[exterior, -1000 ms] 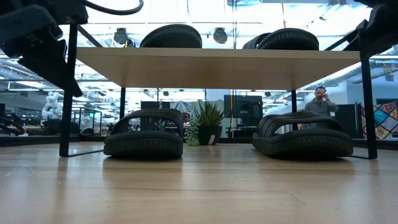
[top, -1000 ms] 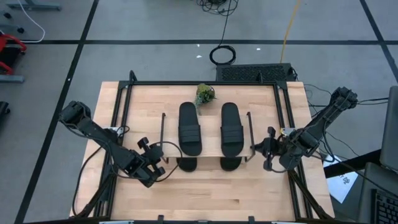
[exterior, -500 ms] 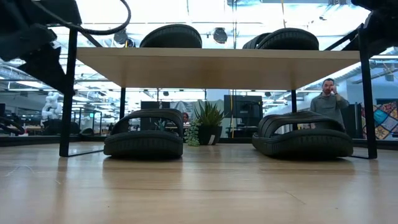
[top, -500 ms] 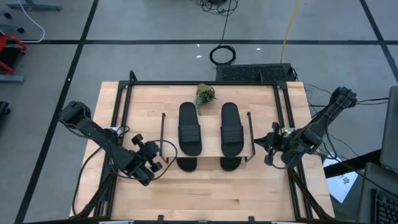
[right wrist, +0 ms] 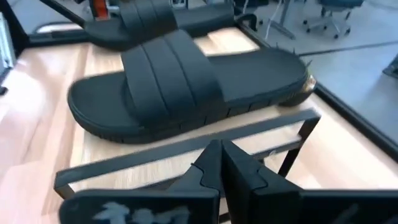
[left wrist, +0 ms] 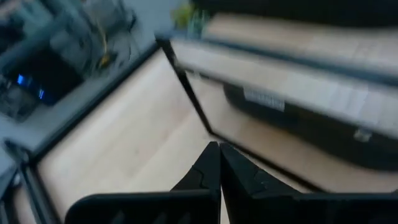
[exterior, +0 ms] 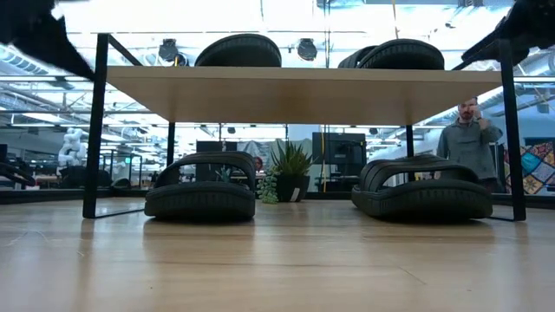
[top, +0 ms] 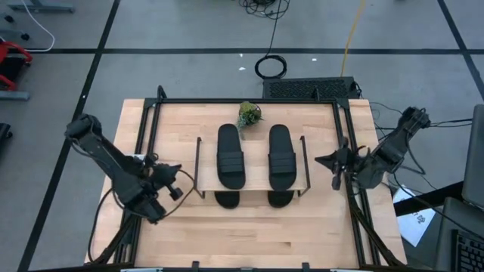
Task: Pick and place slides into the shelf
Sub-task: Return to Home Position
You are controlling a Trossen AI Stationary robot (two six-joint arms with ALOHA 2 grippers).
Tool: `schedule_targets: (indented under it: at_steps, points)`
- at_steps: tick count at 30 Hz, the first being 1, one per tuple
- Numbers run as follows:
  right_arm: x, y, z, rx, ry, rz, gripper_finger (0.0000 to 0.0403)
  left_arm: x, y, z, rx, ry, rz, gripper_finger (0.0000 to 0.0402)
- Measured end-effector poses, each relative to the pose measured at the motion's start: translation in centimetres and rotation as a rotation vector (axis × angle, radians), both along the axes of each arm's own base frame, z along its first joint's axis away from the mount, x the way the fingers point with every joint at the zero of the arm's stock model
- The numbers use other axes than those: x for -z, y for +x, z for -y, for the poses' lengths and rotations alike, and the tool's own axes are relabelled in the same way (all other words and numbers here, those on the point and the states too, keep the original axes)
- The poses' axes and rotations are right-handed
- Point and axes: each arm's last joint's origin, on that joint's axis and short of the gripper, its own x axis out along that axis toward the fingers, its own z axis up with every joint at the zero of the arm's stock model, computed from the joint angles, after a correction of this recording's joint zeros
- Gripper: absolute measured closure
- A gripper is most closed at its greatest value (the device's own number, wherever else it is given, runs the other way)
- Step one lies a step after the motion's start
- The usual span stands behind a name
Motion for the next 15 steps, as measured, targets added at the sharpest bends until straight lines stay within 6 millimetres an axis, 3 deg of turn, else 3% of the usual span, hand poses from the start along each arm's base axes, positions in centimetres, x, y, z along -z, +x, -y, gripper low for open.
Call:
schedule_targets:
  at_steps: [8,15]
  points:
    - [-2.5,-0.4,0.6,0.003,-0.097,0.127,0.0403,-2.8,-1.8,-0.2,0.214,0.158,0.214,0.0401]
    - [-6.0,0.6,-0.7,-0.209,-0.184,0.33,0.0403,-4.7,-2.4,1.2,0.383,0.31,0.323,0.0401]
